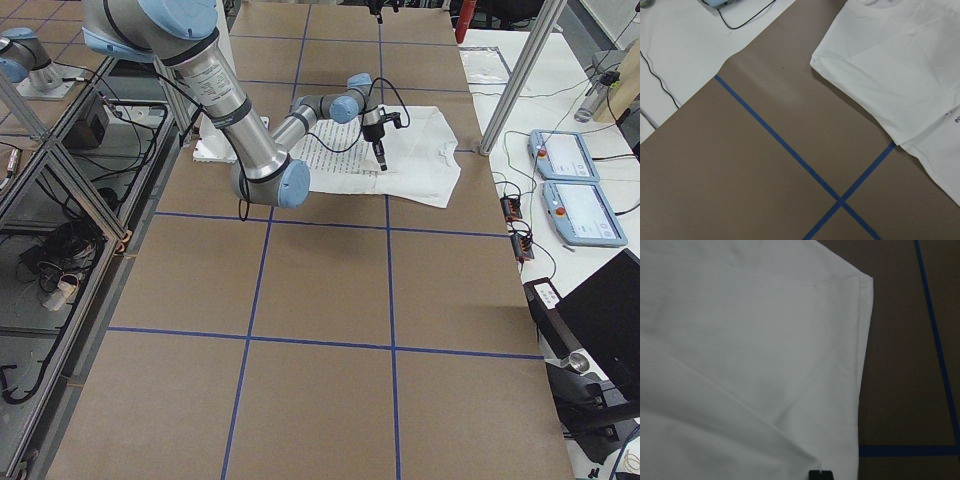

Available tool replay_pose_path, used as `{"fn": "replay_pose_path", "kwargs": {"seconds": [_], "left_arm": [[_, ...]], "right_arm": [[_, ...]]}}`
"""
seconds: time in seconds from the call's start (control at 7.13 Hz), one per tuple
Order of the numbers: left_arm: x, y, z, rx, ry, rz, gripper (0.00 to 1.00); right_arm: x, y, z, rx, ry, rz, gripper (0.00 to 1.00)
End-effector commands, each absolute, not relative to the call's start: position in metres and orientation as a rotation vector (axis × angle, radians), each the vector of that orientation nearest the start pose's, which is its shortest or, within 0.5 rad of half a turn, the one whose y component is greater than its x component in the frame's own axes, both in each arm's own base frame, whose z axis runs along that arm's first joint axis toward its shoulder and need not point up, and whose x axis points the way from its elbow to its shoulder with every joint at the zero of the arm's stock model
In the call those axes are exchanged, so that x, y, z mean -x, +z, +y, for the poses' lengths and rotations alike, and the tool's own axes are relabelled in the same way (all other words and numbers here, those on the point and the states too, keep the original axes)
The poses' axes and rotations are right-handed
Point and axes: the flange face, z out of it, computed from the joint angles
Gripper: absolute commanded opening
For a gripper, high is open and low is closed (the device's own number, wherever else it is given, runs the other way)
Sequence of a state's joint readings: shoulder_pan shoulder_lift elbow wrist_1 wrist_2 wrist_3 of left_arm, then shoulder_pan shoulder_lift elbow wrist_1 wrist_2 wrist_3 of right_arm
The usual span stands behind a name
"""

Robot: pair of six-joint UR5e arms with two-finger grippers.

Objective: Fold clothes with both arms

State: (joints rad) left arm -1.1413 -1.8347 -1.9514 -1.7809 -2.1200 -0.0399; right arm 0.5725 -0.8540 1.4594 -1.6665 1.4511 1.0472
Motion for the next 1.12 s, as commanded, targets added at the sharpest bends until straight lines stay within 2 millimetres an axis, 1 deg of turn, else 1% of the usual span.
{"fn": "replay_pose_path", "kwargs": {"seconds": [0.0,0.14,0.28,0.42,0.56,0.7,0.84,0.98], "left_arm": [[-0.157,0.318,-0.538,-0.699,0.592,0.704,1.0],[-0.157,0.318,-0.538,-0.699,0.592,0.704,1.0],[-0.157,0.317,-0.537,-0.701,0.592,0.704,1.0],[-0.157,0.317,-0.537,-0.7,0.592,0.706,1.0],[-0.158,0.315,-0.537,-0.692,0.569,0.717,1.0],[-0.163,0.31,-0.536,-0.674,0.525,0.737,1.0],[-0.182,0.306,-0.526,-0.639,0.485,0.777,1.0],[-0.207,0.298,-0.511,-0.586,0.41,0.832,1.0]], "right_arm": [[0.535,0.311,-0.52,-0.366,0.056,-0.356,0.0],[0.53,0.312,-0.525,-0.373,0.04,-0.351,0.0],[0.525,0.312,-0.53,-0.379,0.034,-0.349,0.51],[0.521,0.301,-0.532,-0.389,0.042,-0.366,1.0],[0.5,0.272,-0.533,-0.402,0.054,-0.435,1.0],[0.473,0.241,-0.52,-0.364,0.047,-0.564,1.0],[0.44,0.229,-0.489,-0.37,0.047,-0.649,1.0],[0.412,0.233,-0.452,-0.345,0.089,-0.711,1.0]]}}
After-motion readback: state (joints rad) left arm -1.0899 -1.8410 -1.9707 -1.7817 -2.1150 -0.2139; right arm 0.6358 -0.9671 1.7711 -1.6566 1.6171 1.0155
